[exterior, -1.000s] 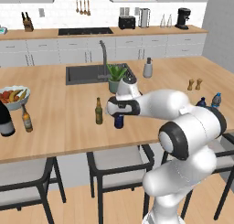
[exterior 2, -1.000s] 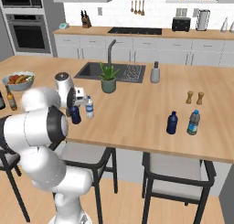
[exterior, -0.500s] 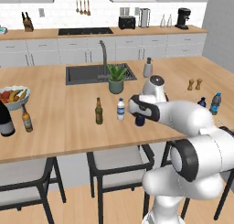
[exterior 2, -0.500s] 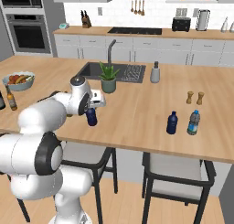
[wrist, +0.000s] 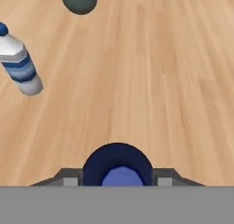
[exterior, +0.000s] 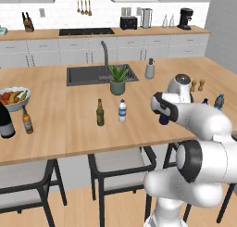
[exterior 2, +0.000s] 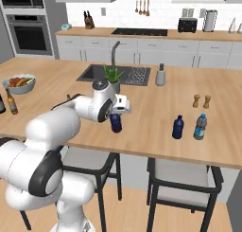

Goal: Move the plastic bottles in the middle to the plastics group, and the glass bottles in the middle to the glass group.

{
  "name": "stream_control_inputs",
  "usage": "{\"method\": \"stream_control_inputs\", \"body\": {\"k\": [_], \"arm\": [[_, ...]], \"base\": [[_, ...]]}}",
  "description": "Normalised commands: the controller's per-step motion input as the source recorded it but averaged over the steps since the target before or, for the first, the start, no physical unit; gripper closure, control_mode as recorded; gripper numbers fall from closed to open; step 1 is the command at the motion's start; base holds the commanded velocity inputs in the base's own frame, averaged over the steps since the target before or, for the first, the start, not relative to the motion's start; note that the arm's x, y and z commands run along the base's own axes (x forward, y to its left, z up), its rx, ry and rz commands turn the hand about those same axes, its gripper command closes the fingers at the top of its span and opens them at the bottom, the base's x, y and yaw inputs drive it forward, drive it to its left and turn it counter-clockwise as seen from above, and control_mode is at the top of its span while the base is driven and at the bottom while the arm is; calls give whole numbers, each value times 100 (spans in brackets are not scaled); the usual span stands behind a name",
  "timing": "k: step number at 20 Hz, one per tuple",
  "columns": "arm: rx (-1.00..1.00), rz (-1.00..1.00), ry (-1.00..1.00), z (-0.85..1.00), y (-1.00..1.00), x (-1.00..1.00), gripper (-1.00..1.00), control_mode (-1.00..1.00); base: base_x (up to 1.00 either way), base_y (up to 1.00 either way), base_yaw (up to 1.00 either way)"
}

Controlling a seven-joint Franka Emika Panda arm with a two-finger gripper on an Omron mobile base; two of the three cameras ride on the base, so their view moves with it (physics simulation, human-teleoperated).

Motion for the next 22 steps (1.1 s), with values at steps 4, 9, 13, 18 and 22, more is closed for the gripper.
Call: {"method": "stream_control_inputs", "body": {"k": [4, 9, 13, 18, 22], "arm": [[0, -27, -2, 1, -100, -4, 100, -100], [0, -29, 0, 0, -95, 1, 100, -100], [2, -19, -4, 6, -74, 17, 100, -100], [9, -13, -10, 0, -40, 21, 100, -100], [14, -11, -6, -8, -22, 24, 100, -100]], "base": [[0, 0, 0], [0, 0, 0], [0, 0, 0], [0, 0, 0], [0, 0, 0]]}}
